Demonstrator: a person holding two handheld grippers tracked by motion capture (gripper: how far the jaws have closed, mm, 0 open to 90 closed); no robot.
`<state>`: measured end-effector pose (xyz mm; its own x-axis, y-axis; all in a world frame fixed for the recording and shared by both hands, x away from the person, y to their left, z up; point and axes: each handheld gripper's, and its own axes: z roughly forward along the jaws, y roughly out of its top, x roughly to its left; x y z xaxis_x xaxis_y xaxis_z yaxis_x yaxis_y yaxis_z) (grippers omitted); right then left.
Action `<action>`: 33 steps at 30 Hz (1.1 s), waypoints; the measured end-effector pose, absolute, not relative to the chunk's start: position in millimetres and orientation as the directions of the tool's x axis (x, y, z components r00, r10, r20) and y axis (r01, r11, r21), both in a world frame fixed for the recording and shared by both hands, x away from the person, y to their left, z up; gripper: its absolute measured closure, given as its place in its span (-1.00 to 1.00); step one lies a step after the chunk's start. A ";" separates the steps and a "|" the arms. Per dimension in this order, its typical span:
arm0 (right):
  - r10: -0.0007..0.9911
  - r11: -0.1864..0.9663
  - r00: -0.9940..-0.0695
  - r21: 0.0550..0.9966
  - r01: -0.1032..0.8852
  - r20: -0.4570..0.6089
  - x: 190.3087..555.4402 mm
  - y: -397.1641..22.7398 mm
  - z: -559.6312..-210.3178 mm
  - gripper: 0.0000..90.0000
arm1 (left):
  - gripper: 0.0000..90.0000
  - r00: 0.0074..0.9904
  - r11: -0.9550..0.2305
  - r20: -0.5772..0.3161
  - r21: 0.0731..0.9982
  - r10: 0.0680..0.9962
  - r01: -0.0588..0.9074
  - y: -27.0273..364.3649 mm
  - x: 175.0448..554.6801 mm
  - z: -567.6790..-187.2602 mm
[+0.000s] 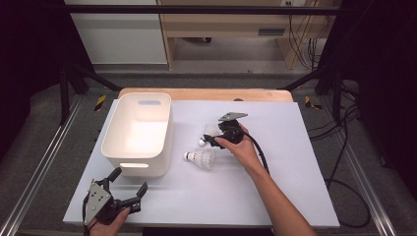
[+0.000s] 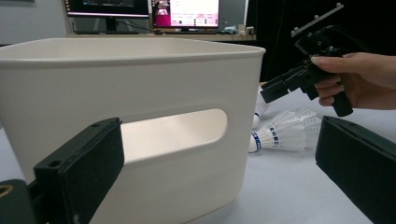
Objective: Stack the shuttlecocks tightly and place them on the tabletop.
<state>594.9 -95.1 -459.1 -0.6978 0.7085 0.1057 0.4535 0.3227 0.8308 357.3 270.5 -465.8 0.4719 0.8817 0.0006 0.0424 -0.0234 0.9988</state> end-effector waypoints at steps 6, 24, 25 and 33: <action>0.695 0.333 -0.712 0.831 0.446 0.104 596.1 -97.2 -461.4 -0.58 | -0.97 0.445 0.009 -0.033 0.998 0.895 0.057 271.6 352.1 -467.6; 0.664 0.377 -0.742 0.815 0.439 0.093 598.4 -100.3 -468.8 -0.25 | -0.97 0.409 0.000 -0.032 0.997 0.912 0.078 273.7 353.2 -473.1; 0.661 0.379 -0.745 0.814 0.439 0.094 598.0 -100.2 -468.9 -0.22 | -0.97 0.409 0.003 -0.034 0.997 0.912 0.077 273.6 353.1 -473.0; 0.634 0.416 -0.771 0.813 0.408 0.063 593.8 -97.3 -471.0 0.02 | -0.97 0.411 0.009 -0.037 0.997 0.911 0.070 274.7 352.3 -471.7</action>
<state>593.8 -97.3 -471.0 -0.7709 0.6339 0.0625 0.4078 0.4157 0.8130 352.3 274.7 -471.7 0.4111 0.9108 -0.0374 0.0705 0.0092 0.9975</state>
